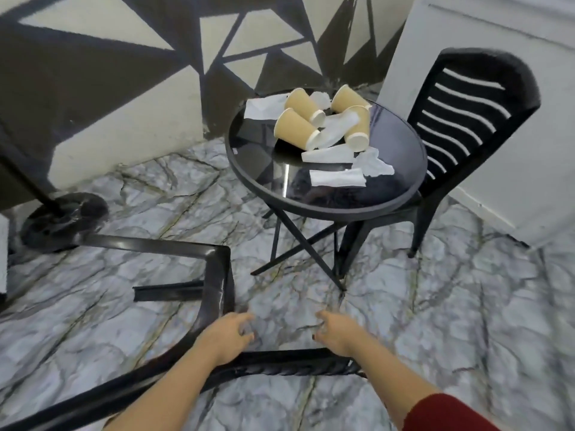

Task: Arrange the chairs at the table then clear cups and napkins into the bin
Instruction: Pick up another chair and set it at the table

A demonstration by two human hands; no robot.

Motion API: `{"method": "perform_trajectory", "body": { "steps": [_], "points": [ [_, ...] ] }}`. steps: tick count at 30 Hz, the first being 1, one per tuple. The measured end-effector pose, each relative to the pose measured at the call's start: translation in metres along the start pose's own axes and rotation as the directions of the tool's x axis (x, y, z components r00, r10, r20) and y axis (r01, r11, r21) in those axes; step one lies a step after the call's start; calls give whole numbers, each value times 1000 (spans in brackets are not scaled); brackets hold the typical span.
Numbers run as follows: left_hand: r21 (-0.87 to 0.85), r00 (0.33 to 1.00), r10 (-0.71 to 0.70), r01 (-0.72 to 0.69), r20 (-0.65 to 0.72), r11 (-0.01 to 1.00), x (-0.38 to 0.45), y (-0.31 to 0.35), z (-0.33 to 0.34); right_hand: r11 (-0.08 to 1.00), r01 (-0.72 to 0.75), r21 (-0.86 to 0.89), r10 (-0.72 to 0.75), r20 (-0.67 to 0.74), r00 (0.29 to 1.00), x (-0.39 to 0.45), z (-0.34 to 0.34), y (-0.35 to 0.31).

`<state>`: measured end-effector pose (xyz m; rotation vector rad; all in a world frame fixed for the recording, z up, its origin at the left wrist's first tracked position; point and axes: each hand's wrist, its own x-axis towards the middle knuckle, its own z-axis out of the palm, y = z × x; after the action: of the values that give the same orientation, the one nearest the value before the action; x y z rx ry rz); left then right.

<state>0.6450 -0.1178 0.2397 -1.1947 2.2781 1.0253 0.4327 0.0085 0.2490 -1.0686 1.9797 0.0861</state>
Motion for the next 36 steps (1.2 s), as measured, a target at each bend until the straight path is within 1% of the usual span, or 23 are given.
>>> {"method": "perform_trajectory", "body": {
  "steps": [5,9,15,18,21,23,26,28,33,36],
  "points": [
    [48,996,-20,16,91,999,52,-12,62,1000,-1,29,0,37,999,45,38,40],
    [14,991,-18,16,131,1000,101,-24,114,997,40,64,-43,50,998,91,73,68],
    [-29,993,57,-54,101,998,150,-38,176,993,66,94,-74,88,993,144,129,106],
    [-86,991,66,-56,115,995,157,-44,198,992,122,42,-125,86,988,158,138,119],
    [-48,990,128,-125,64,991,161,-48,207,978,206,40,-209,65,976,163,139,126],
    [-27,982,179,-178,52,984,160,-47,206,973,232,16,-233,53,971,162,139,127],
    [-19,982,167,-166,94,986,159,-44,202,971,239,-13,-237,83,968,159,140,127],
    [1,977,181,-182,116,983,155,-39,199,969,247,-23,-244,90,966,155,138,126],
    [9,984,162,-163,67,987,138,-27,190,964,264,-33,-262,60,963,134,119,120],
    [-5,989,149,-149,6,989,129,-11,177,964,255,-74,-254,33,967,119,95,114]
  ]
}}
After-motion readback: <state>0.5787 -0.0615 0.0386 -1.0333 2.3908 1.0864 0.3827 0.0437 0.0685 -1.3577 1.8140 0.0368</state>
